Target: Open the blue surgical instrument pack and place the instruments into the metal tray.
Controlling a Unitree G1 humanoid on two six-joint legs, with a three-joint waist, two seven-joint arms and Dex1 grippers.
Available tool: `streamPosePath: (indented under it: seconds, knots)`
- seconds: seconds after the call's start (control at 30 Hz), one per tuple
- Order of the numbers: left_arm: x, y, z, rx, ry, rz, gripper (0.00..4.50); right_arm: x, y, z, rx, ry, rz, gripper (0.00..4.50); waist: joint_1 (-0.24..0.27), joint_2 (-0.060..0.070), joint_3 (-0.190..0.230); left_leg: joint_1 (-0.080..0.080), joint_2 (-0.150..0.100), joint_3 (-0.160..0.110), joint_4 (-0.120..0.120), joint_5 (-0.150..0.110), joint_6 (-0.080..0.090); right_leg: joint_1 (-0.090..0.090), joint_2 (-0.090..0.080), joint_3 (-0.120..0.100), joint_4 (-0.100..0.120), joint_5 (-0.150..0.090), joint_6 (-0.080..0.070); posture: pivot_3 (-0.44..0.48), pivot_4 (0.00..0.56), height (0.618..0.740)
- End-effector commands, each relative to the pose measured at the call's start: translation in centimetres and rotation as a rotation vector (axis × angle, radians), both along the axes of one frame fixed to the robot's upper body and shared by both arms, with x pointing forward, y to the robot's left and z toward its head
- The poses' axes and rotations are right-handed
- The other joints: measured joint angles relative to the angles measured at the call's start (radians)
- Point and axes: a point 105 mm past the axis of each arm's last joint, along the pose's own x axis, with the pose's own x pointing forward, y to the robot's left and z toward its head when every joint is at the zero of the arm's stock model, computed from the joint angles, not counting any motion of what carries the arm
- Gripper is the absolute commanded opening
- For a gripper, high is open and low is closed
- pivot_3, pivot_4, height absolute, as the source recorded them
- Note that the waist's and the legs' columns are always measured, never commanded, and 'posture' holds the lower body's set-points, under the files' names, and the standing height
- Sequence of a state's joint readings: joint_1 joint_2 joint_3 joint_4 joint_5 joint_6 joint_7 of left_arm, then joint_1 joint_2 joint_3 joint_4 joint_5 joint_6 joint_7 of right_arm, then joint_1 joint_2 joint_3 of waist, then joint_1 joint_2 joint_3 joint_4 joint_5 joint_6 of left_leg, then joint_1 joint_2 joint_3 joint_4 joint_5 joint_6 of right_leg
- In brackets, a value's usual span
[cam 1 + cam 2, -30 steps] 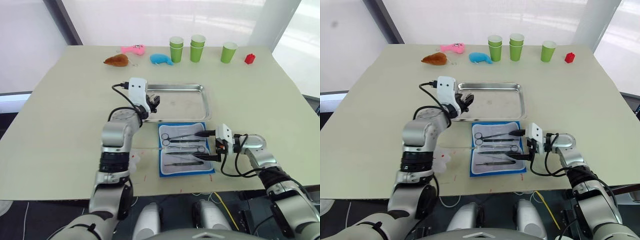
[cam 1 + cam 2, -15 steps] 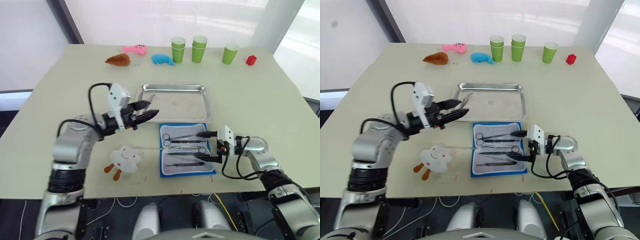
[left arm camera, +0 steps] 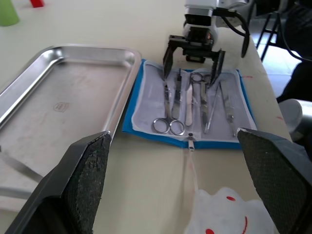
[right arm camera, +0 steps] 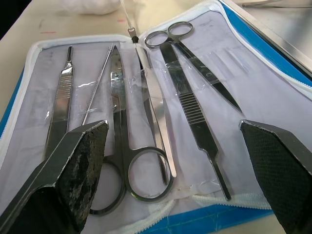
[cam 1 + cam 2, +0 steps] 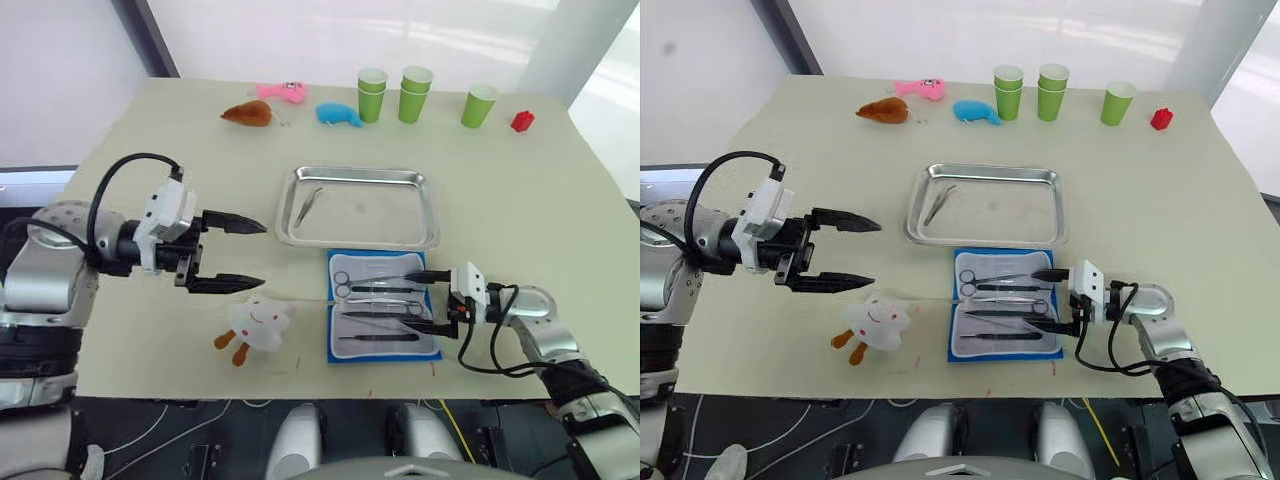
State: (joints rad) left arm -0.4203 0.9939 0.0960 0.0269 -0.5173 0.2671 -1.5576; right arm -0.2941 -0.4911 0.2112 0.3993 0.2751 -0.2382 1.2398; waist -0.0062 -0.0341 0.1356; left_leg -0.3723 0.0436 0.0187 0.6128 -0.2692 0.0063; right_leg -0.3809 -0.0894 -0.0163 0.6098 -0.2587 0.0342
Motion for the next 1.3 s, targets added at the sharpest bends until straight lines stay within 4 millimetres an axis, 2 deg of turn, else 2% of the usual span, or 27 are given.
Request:
streamPosePath:
  seconds: [0.03, 0.07, 0.27, 0.47, 0.67, 0.7, 0.77, 1.03, 1.3]
  knots:
    - [-0.9, -0.8, 0.6, 0.019, -0.014, -0.125, 4.47, -4.2, -3.4, -7.2, -0.216, 0.295, -0.050, 4.50, 0.003, 0.000, 0.000, 0.000, 0.000, 0.000, 0.000, 0.000, 0.000, 0.000, 0.000, 0.000, 0.000, 0.000, 0.000, 0.000, 0.150, 0.740]
    - [-1.0, -1.0, 0.5, 0.021, -0.011, -0.145, 4.47, -4.3, -3.6, -7.1, -0.217, 0.295, -0.055, 4.50, 0.004, 0.000, 0.000, -0.002, -0.001, 0.000, 0.000, 0.001, 0.006, -0.001, -0.001, -0.001, -0.002, 0.000, 0.000, 0.000, 0.150, 0.740]
    - [-0.9, -2.2, -0.1, 0.021, -0.007, -0.225, 4.47, -4.9, -4.5, -6.6, -0.224, 0.289, -0.058, 4.50, 0.025, 0.000, 0.000, -0.011, -0.004, -0.001, 0.004, -0.001, 0.010, -0.006, -0.002, -0.003, -0.003, 0.000, 0.000, 0.000, 0.150, 0.740]
    - [-0.4, -2.3, -0.9, 0.019, -0.012, -0.243, 4.47, -5.3, -4.6, -5.9, -0.222, 0.251, -0.008, 4.50, 0.027, 0.005, 0.003, -0.015, -0.006, -0.002, 0.018, -0.005, 0.017, -0.003, -0.002, -0.010, -0.003, 0.000, 0.001, 0.000, 0.150, 0.740]
    - [-0.8, -2.4, -1.4, 0.006, -0.016, -0.259, 4.47, -5.4, -4.2, -5.7, -0.241, 0.235, 0.029, 4.50, 0.026, 0.004, 0.004, -0.016, -0.009, -0.002, 0.027, -0.007, 0.022, 0.003, 0.005, -0.014, -0.001, 0.001, 0.007, 0.000, 0.150, 0.740]
    - [-0.8, -2.4, -1.5, 0.003, -0.016, -0.261, 4.47, -5.4, -4.0, -5.6, -0.237, 0.233, 0.032, 4.50, 0.026, 0.004, 0.004, -0.016, -0.009, -0.001, 0.029, -0.007, 0.022, 0.003, 0.005, -0.014, 0.000, 0.002, 0.018, 0.000, 0.150, 0.740]
    - [-0.8, -2.6, -1.8, -0.007, -0.021, -0.264, 4.47, -5.4, -3.5, -5.6, -0.230, 0.227, 0.044, 4.50, 0.024, 0.004, 0.005, -0.016, -0.009, -0.001, 0.030, -0.007, 0.022, 0.003, 0.006, -0.014, 0.001, 0.003, 0.022, 0.000, 0.150, 0.740]
    - [-0.5, -3.1, -1.8, -0.038, -0.035, -0.270, 4.47, -4.7, -2.2, -5.6, -0.212, 0.208, 0.050, 4.50, 0.020, 0.004, 0.006, -0.013, -0.005, -0.001, 0.037, -0.007, 0.022, 0.003, 0.017, -0.012, 0.016, 0.000, 0.017, 0.000, 0.150, 0.740]
    - [0.0, -3.0, -1.5, -0.029, -0.045, -0.261, 4.47, -4.3, -1.5, -5.6, -0.205, 0.196, 0.056, 4.50, 0.014, 0.004, 0.005, -0.010, -0.002, -0.001, 0.037, -0.007, 0.022, 0.003, 0.020, -0.011, 0.019, -0.001, 0.015, 0.000, 0.150, 0.740]
